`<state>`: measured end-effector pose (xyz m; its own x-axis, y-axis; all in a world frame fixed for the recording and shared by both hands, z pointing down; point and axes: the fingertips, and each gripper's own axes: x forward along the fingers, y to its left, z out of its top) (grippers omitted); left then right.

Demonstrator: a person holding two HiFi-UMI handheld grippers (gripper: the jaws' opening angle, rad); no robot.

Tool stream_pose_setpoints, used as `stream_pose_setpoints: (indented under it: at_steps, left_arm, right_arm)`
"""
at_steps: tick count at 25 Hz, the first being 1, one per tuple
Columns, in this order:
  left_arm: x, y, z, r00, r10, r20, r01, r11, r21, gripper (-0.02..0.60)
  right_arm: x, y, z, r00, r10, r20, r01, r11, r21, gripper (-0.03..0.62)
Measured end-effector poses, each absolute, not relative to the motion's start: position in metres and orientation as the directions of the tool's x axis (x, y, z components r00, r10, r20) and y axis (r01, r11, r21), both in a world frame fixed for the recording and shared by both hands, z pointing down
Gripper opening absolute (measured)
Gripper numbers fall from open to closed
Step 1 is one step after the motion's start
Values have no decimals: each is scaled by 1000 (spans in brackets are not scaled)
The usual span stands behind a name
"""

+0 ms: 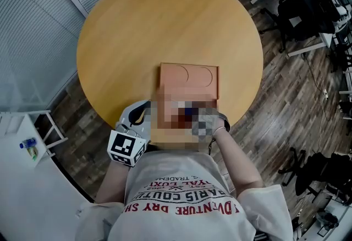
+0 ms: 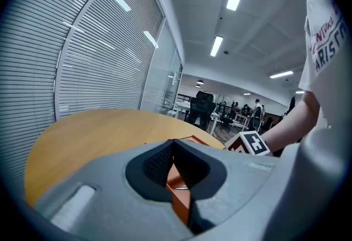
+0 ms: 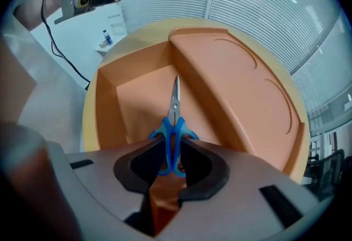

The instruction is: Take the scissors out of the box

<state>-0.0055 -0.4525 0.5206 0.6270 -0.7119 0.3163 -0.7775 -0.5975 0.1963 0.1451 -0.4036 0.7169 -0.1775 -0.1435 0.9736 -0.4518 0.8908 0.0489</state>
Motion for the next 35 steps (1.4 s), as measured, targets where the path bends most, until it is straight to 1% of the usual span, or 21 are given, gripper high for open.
stream_pose_setpoints:
  at_steps: [4, 12, 17, 21, 27, 31, 35]
  left_arm:
    - [1, -441, 515, 608, -726, 320, -792, -580, 189, 9]
    - [-7, -416, 503, 557, -772, 306, -830, -527, 180, 9]
    - [-4, -407, 479, 537, -812, 229, -843, -511, 167, 8]
    - [-1, -407, 461, 507, -838, 202, -862, -486, 146, 8]
    - [7, -412, 439, 482, -859, 173, -876, -471, 101, 8]
    - [17, -416, 423, 488, -858, 159, -872, -484, 66, 8]
    - [23, -422, 410, 504, -853, 138, -863, -505, 32, 8]
  right_arm:
    - [149, -404, 713, -191, -196, 962, -428, 899, 98, 93]
    - [142, -395, 693, -260, -239, 936, -369, 920, 132, 92]
    - [139, -394, 661, -349, -272, 897, -370, 919, 135, 91]
    - [141, -395, 629, -396, -297, 869, -367, 919, 146, 92]
    - [143, -411, 577, -492, -367, 790, -440, 887, 138, 92]
    - [145, -418, 535, -572, -419, 706, -511, 855, 93, 92]
    - [147, -429, 503, -613, -502, 610, -594, 802, 64, 92]
